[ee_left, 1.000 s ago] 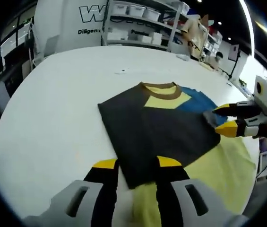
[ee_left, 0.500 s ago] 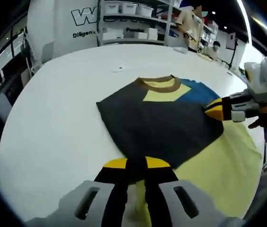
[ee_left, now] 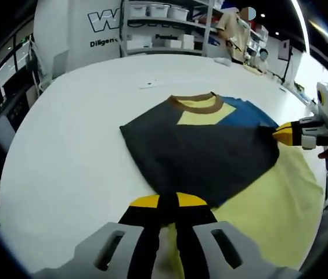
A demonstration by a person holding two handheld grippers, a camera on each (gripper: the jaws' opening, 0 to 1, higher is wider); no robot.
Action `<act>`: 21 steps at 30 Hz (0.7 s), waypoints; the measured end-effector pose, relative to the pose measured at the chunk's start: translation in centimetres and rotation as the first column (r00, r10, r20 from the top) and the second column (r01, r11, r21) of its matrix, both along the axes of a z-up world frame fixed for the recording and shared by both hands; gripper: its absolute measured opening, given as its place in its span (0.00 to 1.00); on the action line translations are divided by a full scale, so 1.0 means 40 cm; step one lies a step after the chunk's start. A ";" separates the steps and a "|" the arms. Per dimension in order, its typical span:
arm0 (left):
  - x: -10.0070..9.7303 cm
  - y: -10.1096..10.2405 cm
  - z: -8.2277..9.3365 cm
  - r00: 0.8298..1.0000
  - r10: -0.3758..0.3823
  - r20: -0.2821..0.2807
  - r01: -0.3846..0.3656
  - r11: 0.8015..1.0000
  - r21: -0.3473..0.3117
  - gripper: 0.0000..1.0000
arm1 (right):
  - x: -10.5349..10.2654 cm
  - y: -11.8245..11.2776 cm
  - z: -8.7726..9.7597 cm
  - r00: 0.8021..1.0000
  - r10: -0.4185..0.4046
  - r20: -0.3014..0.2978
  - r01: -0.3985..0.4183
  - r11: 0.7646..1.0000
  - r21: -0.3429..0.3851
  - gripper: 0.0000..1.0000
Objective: Fold the garment on the visible template until the final outline fits inside the template.
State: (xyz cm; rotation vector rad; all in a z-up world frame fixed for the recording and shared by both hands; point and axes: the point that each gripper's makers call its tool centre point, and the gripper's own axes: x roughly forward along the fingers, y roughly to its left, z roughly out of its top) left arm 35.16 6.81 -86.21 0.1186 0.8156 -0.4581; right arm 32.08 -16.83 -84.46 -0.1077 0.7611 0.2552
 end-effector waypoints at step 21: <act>-0.002 0.001 -0.002 0.999 -0.016 -0.029 0.016 1.000 -0.001 0.08 | -0.114 -0.055 -0.054 0.987 -0.094 -0.134 0.105 0.991 0.083 0.07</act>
